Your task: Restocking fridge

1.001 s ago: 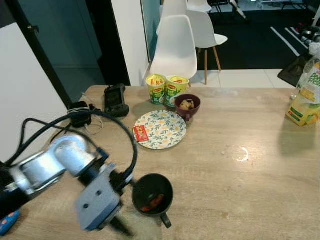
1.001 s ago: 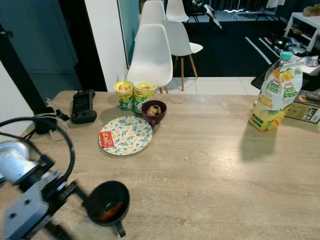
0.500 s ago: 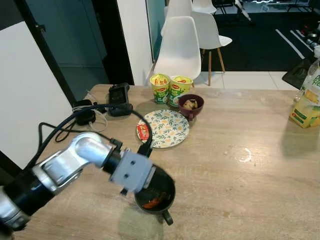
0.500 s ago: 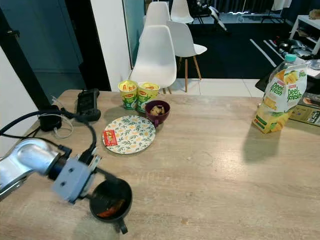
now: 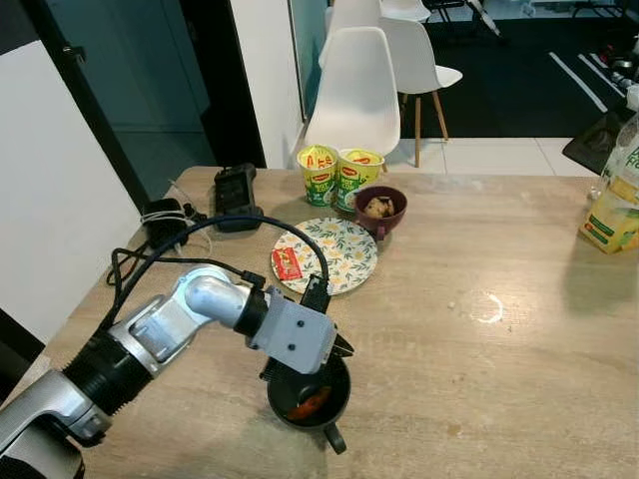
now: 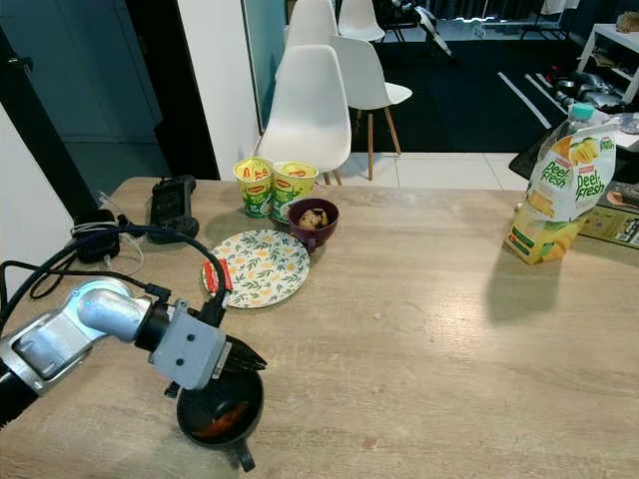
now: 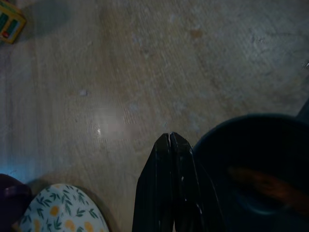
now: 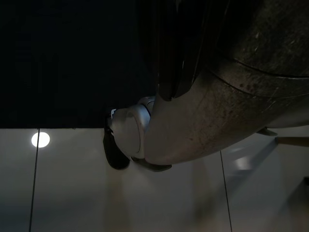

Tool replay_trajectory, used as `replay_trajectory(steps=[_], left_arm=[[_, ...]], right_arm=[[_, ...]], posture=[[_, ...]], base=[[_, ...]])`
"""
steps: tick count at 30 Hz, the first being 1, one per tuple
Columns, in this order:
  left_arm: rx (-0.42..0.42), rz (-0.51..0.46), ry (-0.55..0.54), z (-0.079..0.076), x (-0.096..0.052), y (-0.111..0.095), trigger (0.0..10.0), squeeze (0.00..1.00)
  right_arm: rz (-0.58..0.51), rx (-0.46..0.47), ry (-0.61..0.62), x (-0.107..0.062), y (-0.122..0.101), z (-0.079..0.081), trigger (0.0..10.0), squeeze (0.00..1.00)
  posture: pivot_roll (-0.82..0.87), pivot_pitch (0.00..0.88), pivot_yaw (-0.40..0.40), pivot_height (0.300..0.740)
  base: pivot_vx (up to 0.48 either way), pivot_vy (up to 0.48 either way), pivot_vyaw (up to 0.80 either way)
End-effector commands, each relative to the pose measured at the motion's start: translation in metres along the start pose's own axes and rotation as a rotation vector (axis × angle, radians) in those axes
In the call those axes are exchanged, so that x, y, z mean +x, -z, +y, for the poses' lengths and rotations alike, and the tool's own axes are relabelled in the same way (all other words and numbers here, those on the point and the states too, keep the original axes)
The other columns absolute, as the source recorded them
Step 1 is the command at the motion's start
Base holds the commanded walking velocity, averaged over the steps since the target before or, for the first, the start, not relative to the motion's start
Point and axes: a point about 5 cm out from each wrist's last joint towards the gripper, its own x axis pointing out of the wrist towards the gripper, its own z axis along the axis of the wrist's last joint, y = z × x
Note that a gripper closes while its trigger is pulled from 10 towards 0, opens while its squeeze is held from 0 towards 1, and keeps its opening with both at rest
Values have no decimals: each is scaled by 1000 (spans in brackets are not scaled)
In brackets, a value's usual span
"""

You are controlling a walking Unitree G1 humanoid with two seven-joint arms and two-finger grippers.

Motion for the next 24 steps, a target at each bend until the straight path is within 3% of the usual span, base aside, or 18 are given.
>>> replay_trajectory(steps=[1,2,3,7,8,13,15,17,24], left_arm=[[17,5,4,4,8,0,2588,0],[17,5,4,4,8,0,2588,0],[16,6,2,7,10,1,4667,0],[32,24,21,9,15,2,4667,0],[48,45,44,9,17,4,10000,0],[81,119,140,3,24,12,10000,0],[81,119,140,3,24,12,10000,0],[70,115,233,-6,32,13,10000,0],[110,84,277,-7,43,6,10000,0]], right_arm=[[-3,22,-16,2,2,6,10000,0],[-3,22,-16,2,2,6,10000,0],[-4,24,-16,2,2,7,10000,0],[-6,29,-15,2,2,7,10000,0],[-8,30,-17,2,1,7,10000,0],[-10,37,-16,2,2,8,10000,0],[-10,37,-16,2,2,8,10000,0],[-11,41,-15,3,2,8,10000,0],[-17,51,-16,3,2,9,10000,0]], posture=[[61,0,56,740],[61,0,56,740],[60,0,56,740],[56,0,61,740],[55,0,62,740],[56,0,65,740],[56,0,65,740],[52,0,66,740],[46,0,73,740]], base=[[0,0,0],[0,0,0],[0,0,0],[0,0,0],[0,0,0],[0,0,0],[0,0,0],[0,0,0],[0,0,0]])
